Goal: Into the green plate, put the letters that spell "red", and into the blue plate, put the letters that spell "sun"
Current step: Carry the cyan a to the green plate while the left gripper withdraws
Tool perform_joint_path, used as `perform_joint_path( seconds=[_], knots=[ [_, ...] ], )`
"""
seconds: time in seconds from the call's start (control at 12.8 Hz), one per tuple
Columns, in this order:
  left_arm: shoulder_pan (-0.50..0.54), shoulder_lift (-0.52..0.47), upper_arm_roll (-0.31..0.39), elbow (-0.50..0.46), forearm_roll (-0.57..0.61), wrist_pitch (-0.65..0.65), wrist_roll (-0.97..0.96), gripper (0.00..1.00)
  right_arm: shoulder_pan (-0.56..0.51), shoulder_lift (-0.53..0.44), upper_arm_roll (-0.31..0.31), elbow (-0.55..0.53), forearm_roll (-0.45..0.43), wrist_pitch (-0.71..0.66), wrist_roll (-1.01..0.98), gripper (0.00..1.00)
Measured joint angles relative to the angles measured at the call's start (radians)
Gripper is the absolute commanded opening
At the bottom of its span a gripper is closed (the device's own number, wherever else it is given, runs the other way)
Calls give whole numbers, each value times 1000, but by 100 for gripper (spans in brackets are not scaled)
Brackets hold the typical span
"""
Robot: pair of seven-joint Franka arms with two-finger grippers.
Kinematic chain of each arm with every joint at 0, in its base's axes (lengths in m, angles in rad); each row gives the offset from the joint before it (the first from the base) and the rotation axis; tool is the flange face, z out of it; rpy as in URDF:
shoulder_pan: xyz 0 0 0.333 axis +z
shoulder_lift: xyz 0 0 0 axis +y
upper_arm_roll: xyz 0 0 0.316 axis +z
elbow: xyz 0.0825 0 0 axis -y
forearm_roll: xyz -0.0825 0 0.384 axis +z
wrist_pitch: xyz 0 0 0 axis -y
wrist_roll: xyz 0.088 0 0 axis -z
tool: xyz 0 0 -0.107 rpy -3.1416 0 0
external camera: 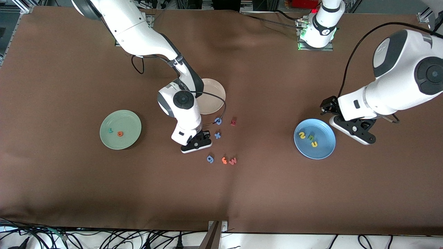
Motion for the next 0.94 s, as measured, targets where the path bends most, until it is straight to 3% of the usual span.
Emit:
perform_joint_path(
  seconds=[0.47, 0.94],
  knots=[
    [19, -5, 30, 43, 0, -25, 0, 100, -134, -150, -4, -9, 0, -287, -68, 2],
    [36, 8, 34, 44, 0, -25, 0, 100, -329, -265, -8, -202, 0, -314, -200, 2]
  ],
)
